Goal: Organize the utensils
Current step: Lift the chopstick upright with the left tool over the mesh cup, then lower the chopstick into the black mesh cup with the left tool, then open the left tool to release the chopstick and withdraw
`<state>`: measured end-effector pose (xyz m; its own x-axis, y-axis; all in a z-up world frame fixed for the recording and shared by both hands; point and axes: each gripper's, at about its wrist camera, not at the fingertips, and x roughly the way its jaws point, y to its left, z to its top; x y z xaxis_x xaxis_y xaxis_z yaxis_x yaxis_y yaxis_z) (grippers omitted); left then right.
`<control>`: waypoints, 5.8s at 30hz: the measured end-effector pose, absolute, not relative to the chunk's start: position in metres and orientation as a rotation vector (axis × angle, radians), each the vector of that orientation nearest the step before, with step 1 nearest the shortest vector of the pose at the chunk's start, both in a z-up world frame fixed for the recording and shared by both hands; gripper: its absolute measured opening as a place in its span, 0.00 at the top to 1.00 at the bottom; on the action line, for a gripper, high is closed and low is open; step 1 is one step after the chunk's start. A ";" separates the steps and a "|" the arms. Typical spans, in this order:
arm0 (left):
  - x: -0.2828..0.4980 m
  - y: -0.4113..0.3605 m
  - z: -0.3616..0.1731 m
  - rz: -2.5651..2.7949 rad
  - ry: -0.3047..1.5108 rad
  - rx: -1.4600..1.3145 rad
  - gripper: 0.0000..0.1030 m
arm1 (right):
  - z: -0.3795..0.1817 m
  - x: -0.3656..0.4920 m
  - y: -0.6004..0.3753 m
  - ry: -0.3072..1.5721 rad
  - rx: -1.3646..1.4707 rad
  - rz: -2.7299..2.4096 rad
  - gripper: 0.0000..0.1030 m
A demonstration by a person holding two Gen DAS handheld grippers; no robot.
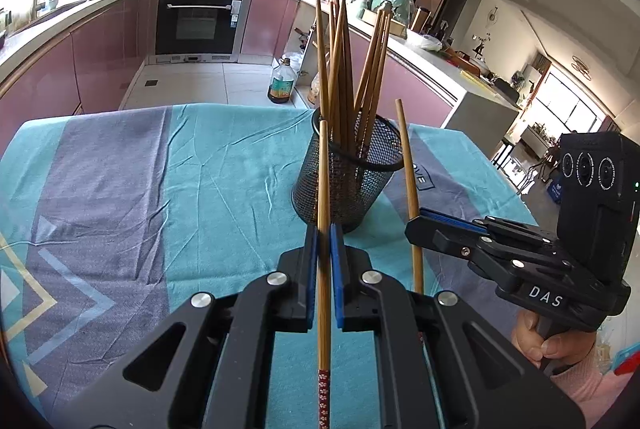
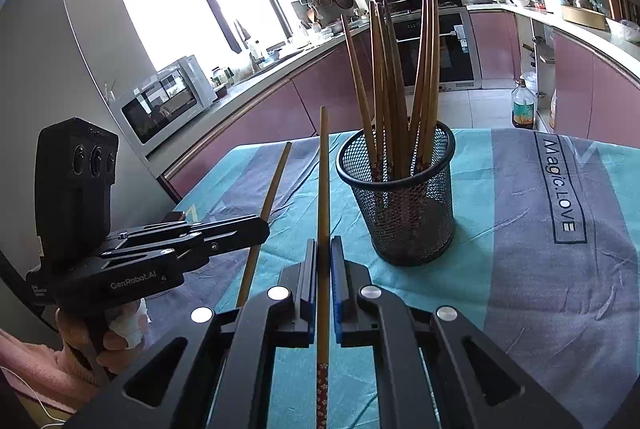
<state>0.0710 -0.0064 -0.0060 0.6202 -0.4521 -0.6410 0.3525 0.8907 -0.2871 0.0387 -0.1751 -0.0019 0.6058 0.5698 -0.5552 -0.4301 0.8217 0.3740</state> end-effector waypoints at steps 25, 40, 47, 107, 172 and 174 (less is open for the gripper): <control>0.069 -0.001 0.015 -0.489 0.711 -0.168 0.93 | 0.022 0.045 -0.184 0.633 0.221 0.580 0.95; 0.072 0.002 0.028 -0.499 0.679 -0.194 0.93 | 0.042 0.048 -0.192 0.567 0.203 0.568 0.95; 0.074 0.000 0.041 -0.514 0.650 -0.192 0.93 | 0.054 0.048 -0.195 0.536 0.193 0.557 0.95; 0.117 -0.032 0.086 -0.510 0.592 -0.068 0.93 | 0.070 0.096 -0.192 0.502 0.128 0.426 0.95; 0.171 -0.055 0.041 -0.430 0.697 -0.032 0.65 | 0.035 0.128 -0.188 0.614 0.186 0.410 0.81; 0.166 -0.052 0.039 -0.422 0.685 -0.031 0.60 | 0.034 0.123 -0.188 0.611 0.186 0.414 0.79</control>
<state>0.1657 -0.0523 0.0392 0.6937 -0.3880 -0.6069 0.3681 0.9152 -0.1643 0.1235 -0.1877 0.0345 0.7407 0.4290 -0.5171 -0.3205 0.9020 0.2892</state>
